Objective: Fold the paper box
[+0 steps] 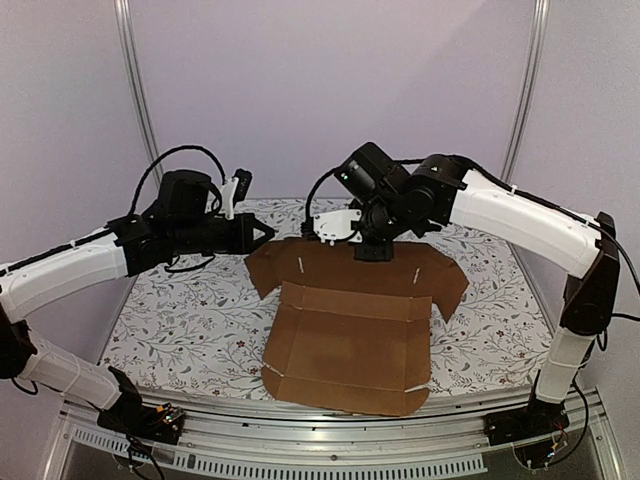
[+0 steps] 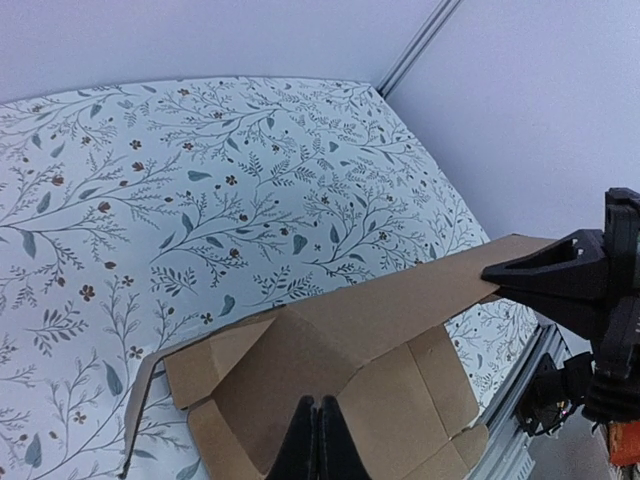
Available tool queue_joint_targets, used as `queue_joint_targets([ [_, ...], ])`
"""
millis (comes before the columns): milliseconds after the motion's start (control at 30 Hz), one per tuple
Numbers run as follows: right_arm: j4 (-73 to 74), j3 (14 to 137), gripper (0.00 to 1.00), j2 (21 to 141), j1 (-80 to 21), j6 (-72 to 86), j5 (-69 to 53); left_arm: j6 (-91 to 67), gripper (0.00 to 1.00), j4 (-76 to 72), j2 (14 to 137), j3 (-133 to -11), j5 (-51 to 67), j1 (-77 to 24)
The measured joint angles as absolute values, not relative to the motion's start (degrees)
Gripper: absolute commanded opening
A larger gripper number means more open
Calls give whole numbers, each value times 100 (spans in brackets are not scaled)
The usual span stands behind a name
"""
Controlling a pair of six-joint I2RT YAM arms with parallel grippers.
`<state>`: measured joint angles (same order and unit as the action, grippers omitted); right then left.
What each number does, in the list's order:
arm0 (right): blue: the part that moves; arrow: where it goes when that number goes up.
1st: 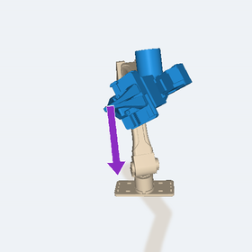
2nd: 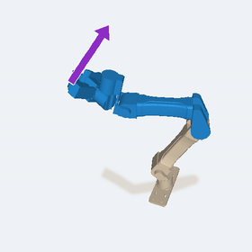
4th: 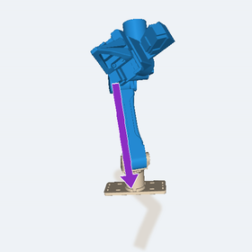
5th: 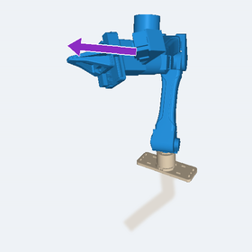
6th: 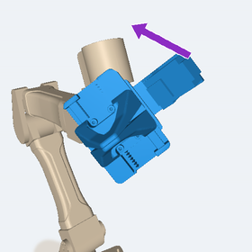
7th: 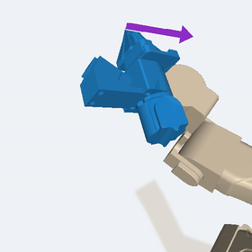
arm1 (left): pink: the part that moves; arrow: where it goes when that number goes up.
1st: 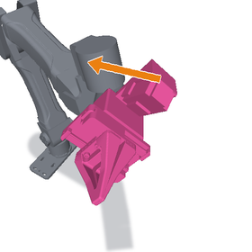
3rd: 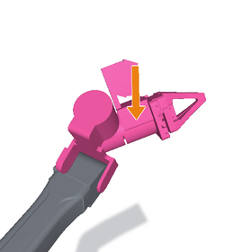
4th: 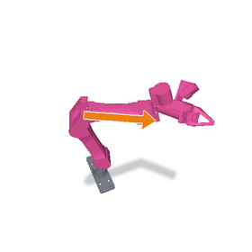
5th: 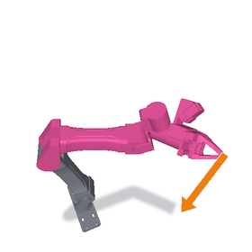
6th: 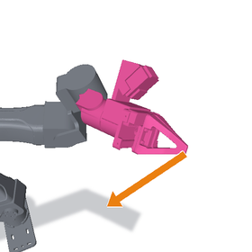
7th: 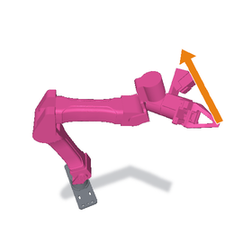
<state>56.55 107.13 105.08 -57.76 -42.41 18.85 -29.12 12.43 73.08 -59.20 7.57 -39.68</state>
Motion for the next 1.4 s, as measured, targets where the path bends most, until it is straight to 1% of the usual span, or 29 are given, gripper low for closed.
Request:
queue_joint_targets([
  [500,5561,10711,0,10431,-5776,-3822,1931,-3129,0,1190,7885,-5924,974,-4040],
  [833,5500,10659,0,10431,-5776,-3406,1831,-3339,0,917,8272,-6213,1267,-4202],
  [1400,5221,10127,0,10149,-5767,-2939,1763,-3642,0,519,8812,-6569,1385,-4239],
])
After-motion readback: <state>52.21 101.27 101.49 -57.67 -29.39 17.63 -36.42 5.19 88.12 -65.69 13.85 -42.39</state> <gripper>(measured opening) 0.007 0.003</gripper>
